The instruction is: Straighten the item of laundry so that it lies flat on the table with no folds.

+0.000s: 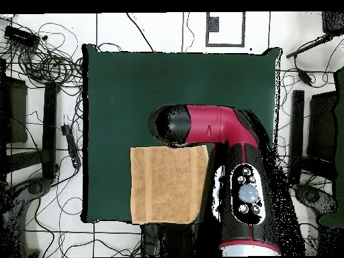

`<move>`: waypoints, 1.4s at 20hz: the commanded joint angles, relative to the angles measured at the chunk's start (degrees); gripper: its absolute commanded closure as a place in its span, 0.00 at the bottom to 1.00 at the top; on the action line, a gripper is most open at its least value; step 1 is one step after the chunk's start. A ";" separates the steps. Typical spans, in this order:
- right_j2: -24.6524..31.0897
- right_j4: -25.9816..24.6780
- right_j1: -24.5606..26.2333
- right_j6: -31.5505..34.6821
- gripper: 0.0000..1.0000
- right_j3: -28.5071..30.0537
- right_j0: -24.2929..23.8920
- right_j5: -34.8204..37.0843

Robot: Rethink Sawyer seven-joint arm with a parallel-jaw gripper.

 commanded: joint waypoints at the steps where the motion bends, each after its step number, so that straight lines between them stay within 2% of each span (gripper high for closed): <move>1: 3.11 3.09 2.88 8.49 0.00 -2.03 2.30 5.58; 6: 2.60 3.39 2.10 8.73 0.00 -0.43 2.85 4.98; 17: 0.52 5.57 3.01 13.00 0.00 -1.80 5.96 5.55; 24: -0.06 7.00 3.79 12.61 0.00 -2.53 6.20 4.70; 28: 0.06 7.71 2.63 11.44 0.00 -0.07 5.47 2.68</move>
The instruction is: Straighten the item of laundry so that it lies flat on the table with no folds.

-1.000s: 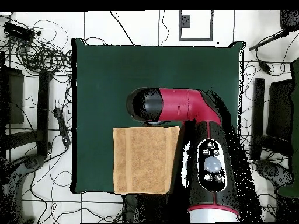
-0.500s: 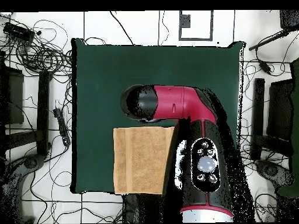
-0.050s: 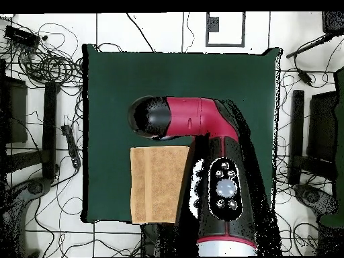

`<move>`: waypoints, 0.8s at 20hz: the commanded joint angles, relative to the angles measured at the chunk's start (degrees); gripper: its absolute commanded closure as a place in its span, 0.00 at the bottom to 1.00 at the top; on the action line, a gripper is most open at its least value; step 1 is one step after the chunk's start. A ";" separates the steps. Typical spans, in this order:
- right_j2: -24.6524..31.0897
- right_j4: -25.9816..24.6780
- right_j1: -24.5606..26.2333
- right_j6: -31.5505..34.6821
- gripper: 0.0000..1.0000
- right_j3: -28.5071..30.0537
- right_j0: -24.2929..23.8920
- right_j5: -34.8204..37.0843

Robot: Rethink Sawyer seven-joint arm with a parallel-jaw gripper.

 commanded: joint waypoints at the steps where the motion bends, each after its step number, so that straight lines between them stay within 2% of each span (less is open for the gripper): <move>1: 1.49 3.16 1.44 11.26 0.00 3.62 0.70 1.85; 9: 1.87 3.85 -0.26 9.43 0.00 7.10 -0.99 -0.94; 16: 1.84 3.45 -3.44 7.76 0.00 13.81 -2.73 -4.58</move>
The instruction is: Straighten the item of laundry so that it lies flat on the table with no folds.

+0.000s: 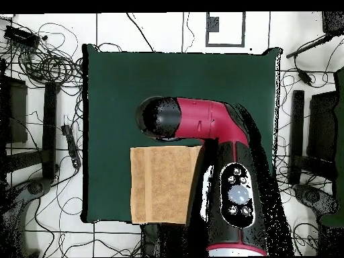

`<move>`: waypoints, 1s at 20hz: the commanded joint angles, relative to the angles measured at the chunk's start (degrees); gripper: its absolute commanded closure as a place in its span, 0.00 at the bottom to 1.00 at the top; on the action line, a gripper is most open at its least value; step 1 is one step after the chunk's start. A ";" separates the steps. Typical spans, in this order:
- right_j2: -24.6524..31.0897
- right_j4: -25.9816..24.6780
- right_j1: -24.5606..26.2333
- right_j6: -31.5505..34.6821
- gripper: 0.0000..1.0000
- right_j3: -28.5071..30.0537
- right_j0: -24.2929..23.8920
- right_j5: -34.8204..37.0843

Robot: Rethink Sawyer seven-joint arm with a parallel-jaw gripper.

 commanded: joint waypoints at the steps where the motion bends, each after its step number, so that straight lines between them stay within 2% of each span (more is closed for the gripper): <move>1: 1.90 1.45 -2.07 7.77 0.00 12.36 -1.00 -4.60; 7: 2.64 1.43 -4.43 7.10 0.00 16.34 -1.80 -5.79; 20: 2.84 0.42 -2.46 7.52 0.00 13.09 -0.85 -3.82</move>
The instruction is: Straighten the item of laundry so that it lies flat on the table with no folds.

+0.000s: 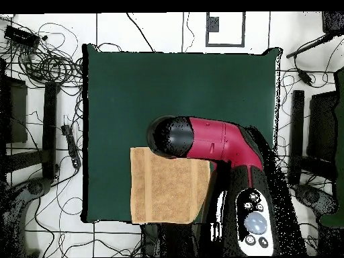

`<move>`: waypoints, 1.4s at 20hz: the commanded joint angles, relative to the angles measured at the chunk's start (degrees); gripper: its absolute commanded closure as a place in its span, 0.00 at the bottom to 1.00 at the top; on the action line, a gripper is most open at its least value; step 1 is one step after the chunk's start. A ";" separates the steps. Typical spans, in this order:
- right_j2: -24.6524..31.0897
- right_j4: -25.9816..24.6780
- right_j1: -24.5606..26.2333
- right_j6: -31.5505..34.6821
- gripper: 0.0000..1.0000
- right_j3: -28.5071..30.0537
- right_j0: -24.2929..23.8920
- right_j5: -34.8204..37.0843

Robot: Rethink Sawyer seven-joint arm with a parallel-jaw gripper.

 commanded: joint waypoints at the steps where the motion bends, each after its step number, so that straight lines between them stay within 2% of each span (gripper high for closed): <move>1: 2.93 0.43 3.13 7.44 0.00 4.31 1.84 -0.23; 14: 1.74 0.64 6.56 10.68 0.00 -0.88 5.20 2.00; 28: 1.07 1.60 6.99 10.81 0.00 -0.35 4.94 0.34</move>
